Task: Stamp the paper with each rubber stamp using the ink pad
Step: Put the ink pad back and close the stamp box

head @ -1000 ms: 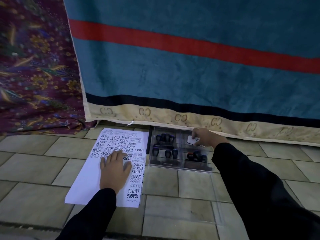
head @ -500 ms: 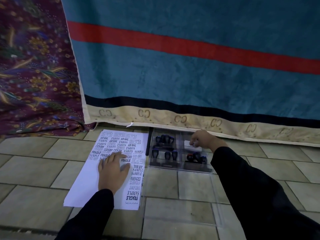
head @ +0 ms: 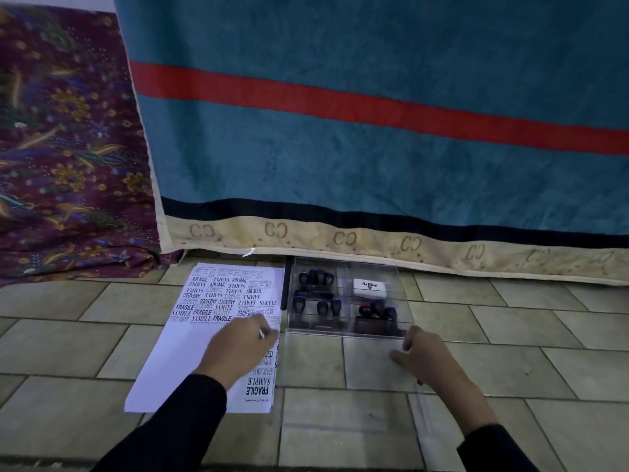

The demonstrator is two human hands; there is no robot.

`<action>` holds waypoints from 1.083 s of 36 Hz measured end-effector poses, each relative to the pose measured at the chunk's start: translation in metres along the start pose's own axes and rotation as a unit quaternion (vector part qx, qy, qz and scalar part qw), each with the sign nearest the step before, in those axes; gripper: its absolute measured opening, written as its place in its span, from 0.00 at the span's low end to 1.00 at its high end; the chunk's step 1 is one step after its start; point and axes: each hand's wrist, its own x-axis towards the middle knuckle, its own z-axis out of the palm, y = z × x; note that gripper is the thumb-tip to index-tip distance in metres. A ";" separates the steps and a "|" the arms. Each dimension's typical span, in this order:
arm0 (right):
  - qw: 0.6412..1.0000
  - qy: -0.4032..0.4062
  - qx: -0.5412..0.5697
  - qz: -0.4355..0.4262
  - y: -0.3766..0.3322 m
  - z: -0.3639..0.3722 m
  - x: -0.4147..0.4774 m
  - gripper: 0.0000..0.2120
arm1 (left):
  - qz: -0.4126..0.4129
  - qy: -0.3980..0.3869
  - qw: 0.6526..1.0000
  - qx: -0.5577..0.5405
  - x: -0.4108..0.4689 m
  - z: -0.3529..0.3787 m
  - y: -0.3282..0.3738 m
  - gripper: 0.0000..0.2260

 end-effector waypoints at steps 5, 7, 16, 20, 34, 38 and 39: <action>0.998 -0.027 0.016 0.056 0.014 0.008 -0.008 0.12 | -0.035 -0.129 0.988 0.080 -0.020 0.019 0.017 0.13; 0.997 -0.035 0.018 0.064 0.018 0.010 -0.010 0.10 | -0.035 -0.124 0.986 0.108 -0.023 0.024 0.023 0.12; 0.982 -0.119 0.113 0.094 0.032 -0.003 -0.013 0.09 | -0.091 -0.213 0.973 -0.012 -0.031 0.009 0.029 0.03; 0.947 -0.158 0.266 0.085 0.030 -0.030 -0.021 0.09 | -0.093 -0.228 0.969 -0.021 -0.027 -0.017 0.038 0.05; 0.925 -0.018 0.378 0.021 -0.026 -0.062 0.049 0.15 | -0.052 0.028 0.987 -0.148 0.063 -0.045 0.063 0.09; 0.940 0.015 0.338 0.046 -0.025 -0.053 0.069 0.15 | -0.064 0.034 0.985 -0.157 0.077 -0.024 0.051 0.09; 0.943 0.020 0.327 0.049 -0.026 -0.052 0.071 0.13 | -0.065 0.033 0.985 -0.157 0.078 -0.020 0.049 0.09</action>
